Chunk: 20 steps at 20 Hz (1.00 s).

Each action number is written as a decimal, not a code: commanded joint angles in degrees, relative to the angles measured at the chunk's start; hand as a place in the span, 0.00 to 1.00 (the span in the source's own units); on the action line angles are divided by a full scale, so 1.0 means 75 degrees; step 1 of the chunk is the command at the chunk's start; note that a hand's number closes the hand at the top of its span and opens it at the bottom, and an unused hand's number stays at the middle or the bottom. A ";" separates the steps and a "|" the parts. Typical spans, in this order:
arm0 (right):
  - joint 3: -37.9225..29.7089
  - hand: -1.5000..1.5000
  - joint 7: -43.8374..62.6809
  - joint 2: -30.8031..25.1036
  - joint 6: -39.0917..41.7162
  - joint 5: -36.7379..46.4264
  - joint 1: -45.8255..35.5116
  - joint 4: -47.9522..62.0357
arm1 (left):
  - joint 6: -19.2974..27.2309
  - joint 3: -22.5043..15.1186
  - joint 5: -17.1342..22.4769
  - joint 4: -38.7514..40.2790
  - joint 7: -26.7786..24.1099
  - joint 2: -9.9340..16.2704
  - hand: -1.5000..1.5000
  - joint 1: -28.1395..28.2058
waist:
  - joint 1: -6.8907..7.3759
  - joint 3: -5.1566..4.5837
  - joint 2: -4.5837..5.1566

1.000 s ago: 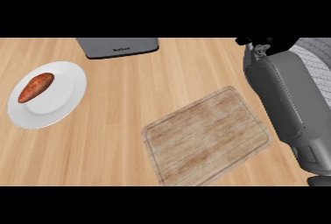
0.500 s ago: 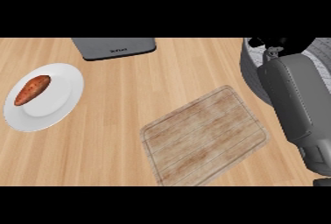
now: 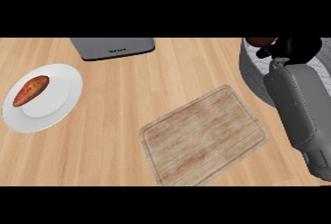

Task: Pick the cupcake from the cutting board and place it in the basket

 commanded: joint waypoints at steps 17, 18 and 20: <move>-0.0912 0.00 -0.0246 -0.0153 -0.0719 -0.0403 0.0966 0.0078 | -0.0440 -0.0562 -0.0109 -0.1470 -0.0376 0.0352 0.50 -0.2087 | -0.0254 -0.0024 -0.0003; -0.0929 0.00 -0.0193 -0.0140 -0.0632 -0.0416 0.0891 0.0064 | -0.0433 -0.0604 -0.0166 -0.1504 -0.0369 0.0395 0.50 -0.2063 | -0.0208 -0.0030 -0.0014; -0.0894 0.00 -0.0321 -0.0089 -0.0674 -0.0410 0.0978 0.0068 | -0.0386 -0.0732 -0.0212 -0.1573 -0.0355 0.0340 0.50 -0.2061 | -0.0209 -0.0026 -0.0004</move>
